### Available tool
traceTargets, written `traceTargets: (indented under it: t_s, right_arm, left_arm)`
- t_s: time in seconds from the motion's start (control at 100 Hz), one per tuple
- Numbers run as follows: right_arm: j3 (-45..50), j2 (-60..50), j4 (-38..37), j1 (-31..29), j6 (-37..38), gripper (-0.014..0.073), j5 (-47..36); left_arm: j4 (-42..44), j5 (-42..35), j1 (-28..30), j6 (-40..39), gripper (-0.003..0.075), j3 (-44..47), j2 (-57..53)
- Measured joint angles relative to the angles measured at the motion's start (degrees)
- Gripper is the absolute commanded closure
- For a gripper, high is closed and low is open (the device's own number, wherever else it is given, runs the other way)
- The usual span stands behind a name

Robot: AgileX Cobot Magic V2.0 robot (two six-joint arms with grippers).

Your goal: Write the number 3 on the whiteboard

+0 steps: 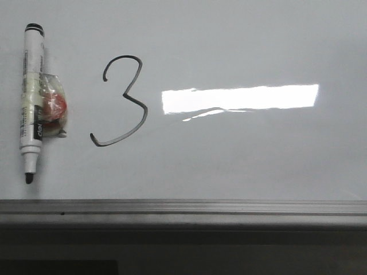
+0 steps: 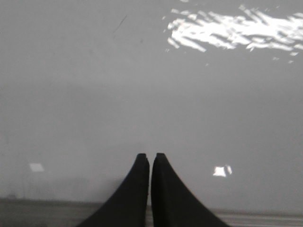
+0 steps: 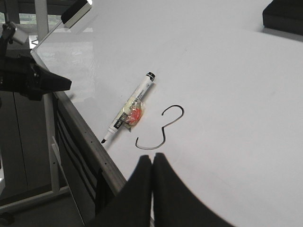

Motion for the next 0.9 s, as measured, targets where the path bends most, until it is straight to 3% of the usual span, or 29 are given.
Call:
traceTargets:
  t_s: [0.9]
  right_arm:
    - [0.1,-0.1,0.0,0.0,0.0,0.0640,0.1]
  left_arm:
    - [0.0,-2.6,0.9,0.0,0.0741,1.9,-0.2]
